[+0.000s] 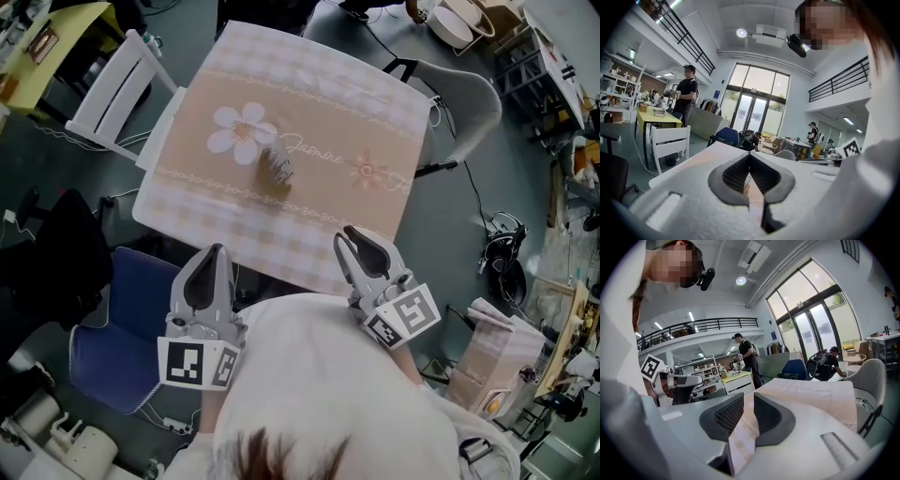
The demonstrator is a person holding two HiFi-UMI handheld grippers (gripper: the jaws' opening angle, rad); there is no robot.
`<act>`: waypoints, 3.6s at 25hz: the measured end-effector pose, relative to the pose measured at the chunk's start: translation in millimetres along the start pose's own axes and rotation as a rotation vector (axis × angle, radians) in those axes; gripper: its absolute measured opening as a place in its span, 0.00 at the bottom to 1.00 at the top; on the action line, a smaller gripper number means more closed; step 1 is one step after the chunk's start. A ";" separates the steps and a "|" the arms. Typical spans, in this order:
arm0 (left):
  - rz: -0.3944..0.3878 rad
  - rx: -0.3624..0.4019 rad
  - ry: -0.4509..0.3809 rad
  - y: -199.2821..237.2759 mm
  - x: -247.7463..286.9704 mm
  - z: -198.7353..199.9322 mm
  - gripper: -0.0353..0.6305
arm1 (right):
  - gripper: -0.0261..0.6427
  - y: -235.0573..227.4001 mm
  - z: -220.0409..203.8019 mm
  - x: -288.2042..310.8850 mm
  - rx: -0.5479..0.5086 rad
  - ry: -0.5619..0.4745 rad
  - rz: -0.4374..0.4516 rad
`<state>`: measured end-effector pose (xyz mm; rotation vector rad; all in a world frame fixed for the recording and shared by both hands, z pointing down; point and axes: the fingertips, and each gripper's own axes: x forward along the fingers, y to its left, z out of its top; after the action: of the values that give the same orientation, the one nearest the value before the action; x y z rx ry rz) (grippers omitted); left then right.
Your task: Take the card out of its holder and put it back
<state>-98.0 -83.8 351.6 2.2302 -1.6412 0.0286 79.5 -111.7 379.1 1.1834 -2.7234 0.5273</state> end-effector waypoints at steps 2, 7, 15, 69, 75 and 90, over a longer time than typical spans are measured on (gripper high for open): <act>0.001 0.003 0.003 -0.6 -1.6 -2.6 0.05 | 0.14 2.3 -1.1 2.7 0.000 0.001 0.004; -0.012 -0.006 0.008 -2.3 -3.1 -7.2 0.05 | 0.15 3.9 1.6 4.2 -0.018 -0.013 -0.005; -0.030 -0.009 0.005 -4.5 -5.6 -6.9 0.05 | 0.27 -17.4 6.1 22.4 -0.087 -0.006 -0.043; 0.106 -0.075 0.022 27.6 -28.8 -15.7 0.05 | 0.06 -68.4 -85.3 187.3 -0.020 0.243 -0.085; 0.103 -0.080 0.016 28.9 -29.0 -14.3 0.05 | 0.06 -67.0 -75.5 184.7 -0.029 0.228 -0.087; 0.090 -0.071 0.003 31.0 -29.4 -9.4 0.05 | 0.06 -64.6 -47.9 180.3 -0.030 0.166 -0.097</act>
<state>-134.3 -61.8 362.3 2.1015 -1.7128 -0.0029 1.8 -258.4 485.9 1.1989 -2.5129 0.5442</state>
